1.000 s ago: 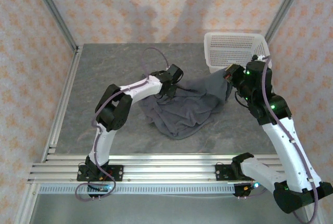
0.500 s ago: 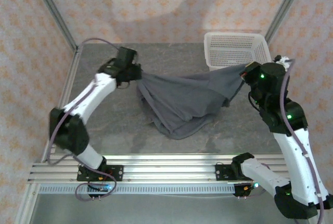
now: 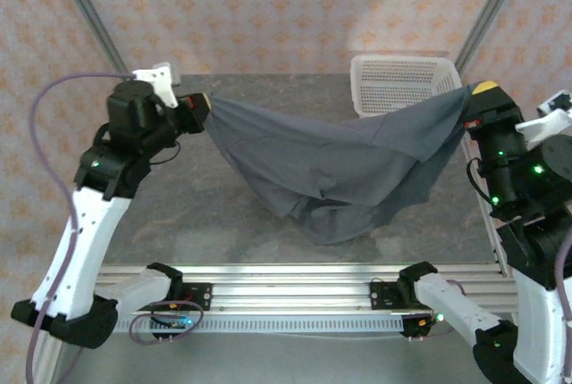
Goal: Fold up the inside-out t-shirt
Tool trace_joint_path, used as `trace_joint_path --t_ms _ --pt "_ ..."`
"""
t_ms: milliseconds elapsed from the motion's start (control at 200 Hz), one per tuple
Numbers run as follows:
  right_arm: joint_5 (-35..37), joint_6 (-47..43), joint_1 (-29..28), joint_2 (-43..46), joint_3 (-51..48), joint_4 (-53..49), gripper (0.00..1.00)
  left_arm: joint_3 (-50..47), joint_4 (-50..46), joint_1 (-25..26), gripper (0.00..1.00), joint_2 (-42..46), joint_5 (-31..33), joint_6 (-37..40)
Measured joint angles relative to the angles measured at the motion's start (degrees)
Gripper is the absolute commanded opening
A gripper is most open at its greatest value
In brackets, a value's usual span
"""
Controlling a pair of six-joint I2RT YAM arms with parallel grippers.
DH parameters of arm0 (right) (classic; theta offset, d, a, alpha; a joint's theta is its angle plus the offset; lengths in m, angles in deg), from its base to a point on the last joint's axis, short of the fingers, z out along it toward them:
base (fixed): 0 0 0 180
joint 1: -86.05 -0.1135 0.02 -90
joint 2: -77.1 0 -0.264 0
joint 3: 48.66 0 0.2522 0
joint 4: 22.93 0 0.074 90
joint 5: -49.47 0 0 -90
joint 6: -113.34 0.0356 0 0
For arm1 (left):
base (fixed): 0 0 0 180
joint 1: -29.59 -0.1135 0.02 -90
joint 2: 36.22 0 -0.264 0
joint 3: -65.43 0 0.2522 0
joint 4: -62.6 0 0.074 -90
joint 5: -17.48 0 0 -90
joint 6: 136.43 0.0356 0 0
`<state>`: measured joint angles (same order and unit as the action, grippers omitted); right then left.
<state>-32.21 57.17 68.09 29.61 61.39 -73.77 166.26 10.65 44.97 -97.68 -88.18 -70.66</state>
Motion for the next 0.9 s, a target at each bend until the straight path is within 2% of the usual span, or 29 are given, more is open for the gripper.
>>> trace_joint_path --t_ms 100,225,385,626,761,901 --pt "-1.4 -0.1 0.0 0.8 1.6 2.1 0.0 3.7 0.3 0.0 0.0 2.3 -2.4 -2.0" --pt "-0.9 -0.7 0.0 0.9 1.4 3.1 0.0 3.6 0.3 0.0 0.0 3.8 -1.9 -3.6" --pt "0.7 -1.1 0.0 0.5 -6.1 3.7 0.0 -5.4 3.8 -1.5 0.0 -0.1 -0.4 -4.8" --pt "0.7 0.0 0.0 -3.7 -21.9 3.5 0.0 -21.0 11.9 -6.3 0.0 -20.0 1.5 -7.6" --pt "-0.5 1.6 0.0 -7.5 -28.3 3.5 0.0 -21.8 17.9 -8.3 0.0 -32.3 1.6 -9.1" --pt "-1.1 2.2 0.0 -10.6 -29.8 3.8 0.0 -14.7 20.3 -9.1 0.24 -45.0 1.6 -8.8"
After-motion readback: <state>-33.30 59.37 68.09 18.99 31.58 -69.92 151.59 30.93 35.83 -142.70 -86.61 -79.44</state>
